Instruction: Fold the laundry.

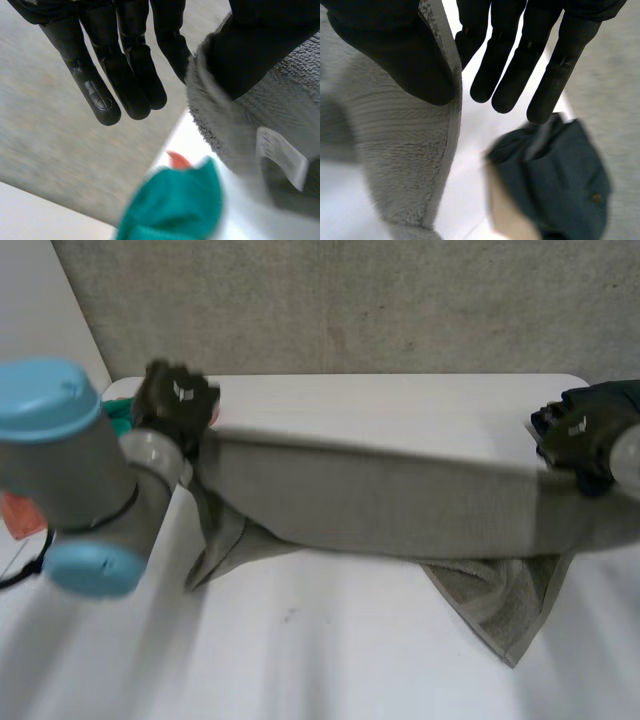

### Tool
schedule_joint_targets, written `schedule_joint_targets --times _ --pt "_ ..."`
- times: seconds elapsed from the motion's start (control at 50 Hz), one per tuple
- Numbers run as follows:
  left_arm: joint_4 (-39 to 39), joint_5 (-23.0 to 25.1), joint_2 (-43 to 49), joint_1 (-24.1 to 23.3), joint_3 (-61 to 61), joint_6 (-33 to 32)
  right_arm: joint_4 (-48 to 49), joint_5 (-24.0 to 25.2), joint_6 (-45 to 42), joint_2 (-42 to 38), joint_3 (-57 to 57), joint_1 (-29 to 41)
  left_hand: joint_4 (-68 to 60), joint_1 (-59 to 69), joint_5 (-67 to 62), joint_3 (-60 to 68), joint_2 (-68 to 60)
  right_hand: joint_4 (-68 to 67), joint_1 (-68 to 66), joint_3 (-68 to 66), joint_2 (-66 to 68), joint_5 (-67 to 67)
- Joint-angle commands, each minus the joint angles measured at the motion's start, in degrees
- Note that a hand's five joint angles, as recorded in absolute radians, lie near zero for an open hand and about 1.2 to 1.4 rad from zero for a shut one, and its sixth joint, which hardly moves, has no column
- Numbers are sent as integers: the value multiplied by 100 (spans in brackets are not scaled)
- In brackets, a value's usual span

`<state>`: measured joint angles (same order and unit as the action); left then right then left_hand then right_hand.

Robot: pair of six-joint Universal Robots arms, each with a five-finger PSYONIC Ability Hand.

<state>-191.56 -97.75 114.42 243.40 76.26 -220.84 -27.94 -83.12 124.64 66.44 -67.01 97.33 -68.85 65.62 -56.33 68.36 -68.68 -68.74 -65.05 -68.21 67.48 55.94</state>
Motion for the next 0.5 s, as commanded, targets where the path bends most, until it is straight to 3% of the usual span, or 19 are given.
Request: schedule_joint_targets --times 0.02,0.08,0.18,0.26,0.34,0.5 --pt "-715 -16 678 -12 -2481 6 1465 -538 728 -799 1980 480 -1115 1438 -1367 1164 -1132 -1126 -1495 -1179 1252 1406" --pt "-1241 -77 845 6 -3498 15 2677 -801 930 -790 2482 577 -1115 1438 -1367 1164 -1132 -1126 -1495 -1179 1252 1406" --pt "-1893 -182 881 6 -4303 24 4662 -1302 1098 -317 2396 656 -1115 1438 -1367 1164 -1132 -1126 -1495 -1179 1252 1406" --pt "-2026 -209 854 -73 -4233 32 5018 -1259 1098 -8 1913 752 -1115 1438 -1367 1164 -1132 -1126 -1495 -1179 1252 1406" --pt "-1947 -244 592 -65 -3637 94 5018 -1119 1107 238 1341 814 -1115 1438 -1367 1164 -1132 -1126 -1495 -1179 1252 1406" --pt "-2104 -200 -279 14 -793 374 4965 -556 1124 422 -451 726 -1115 1438 -1367 1164 -1132 -1126 -1495 -1179 1252 1406"
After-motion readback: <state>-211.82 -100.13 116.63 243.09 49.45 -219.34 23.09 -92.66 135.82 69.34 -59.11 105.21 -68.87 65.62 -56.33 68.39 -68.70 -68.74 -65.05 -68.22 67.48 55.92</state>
